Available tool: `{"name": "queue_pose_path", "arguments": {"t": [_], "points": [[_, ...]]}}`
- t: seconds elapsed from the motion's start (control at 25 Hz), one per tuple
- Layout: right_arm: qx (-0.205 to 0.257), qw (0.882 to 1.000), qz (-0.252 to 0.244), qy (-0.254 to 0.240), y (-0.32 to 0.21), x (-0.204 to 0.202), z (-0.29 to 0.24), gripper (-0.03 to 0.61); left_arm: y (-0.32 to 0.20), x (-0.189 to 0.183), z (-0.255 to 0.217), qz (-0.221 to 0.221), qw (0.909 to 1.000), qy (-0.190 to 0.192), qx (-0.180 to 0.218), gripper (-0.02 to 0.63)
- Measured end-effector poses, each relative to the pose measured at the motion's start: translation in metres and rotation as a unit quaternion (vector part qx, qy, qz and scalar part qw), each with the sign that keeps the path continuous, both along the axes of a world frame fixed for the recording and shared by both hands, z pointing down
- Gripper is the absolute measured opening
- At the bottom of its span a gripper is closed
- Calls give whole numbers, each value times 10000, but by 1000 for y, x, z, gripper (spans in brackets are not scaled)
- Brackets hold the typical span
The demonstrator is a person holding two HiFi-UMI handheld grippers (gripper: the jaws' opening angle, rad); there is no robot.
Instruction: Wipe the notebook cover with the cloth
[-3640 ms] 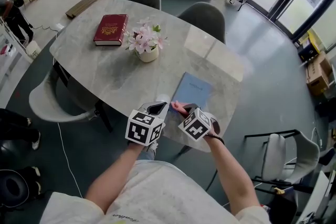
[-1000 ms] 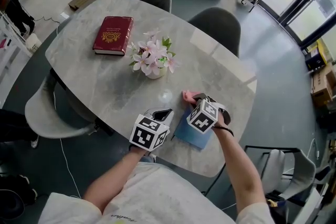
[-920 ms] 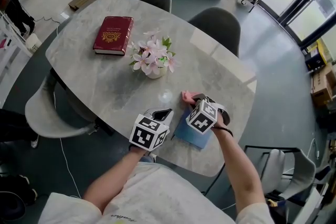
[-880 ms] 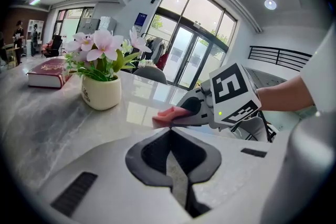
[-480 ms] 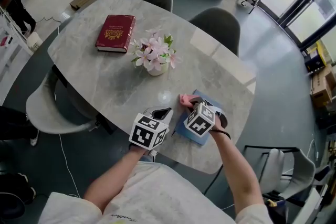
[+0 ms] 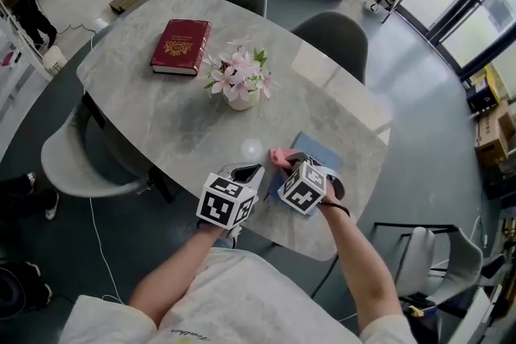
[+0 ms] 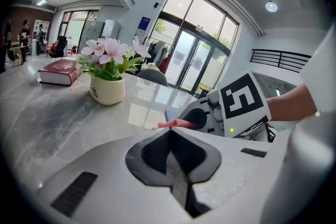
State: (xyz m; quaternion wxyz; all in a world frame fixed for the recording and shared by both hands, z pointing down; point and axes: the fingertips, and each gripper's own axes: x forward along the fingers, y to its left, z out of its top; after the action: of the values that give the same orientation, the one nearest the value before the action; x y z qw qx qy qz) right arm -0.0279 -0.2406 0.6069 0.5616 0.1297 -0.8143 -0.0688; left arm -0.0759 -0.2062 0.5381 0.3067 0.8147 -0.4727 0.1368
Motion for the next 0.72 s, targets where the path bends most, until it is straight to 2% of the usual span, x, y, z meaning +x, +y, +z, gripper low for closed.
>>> {"name": "queue_pose_path", "arguments": {"t": [0.72], "points": [[-132, 9996, -261, -66, 52, -8, -3, 14, 35, 2, -7, -217, 9997, 80, 73, 8]]}}
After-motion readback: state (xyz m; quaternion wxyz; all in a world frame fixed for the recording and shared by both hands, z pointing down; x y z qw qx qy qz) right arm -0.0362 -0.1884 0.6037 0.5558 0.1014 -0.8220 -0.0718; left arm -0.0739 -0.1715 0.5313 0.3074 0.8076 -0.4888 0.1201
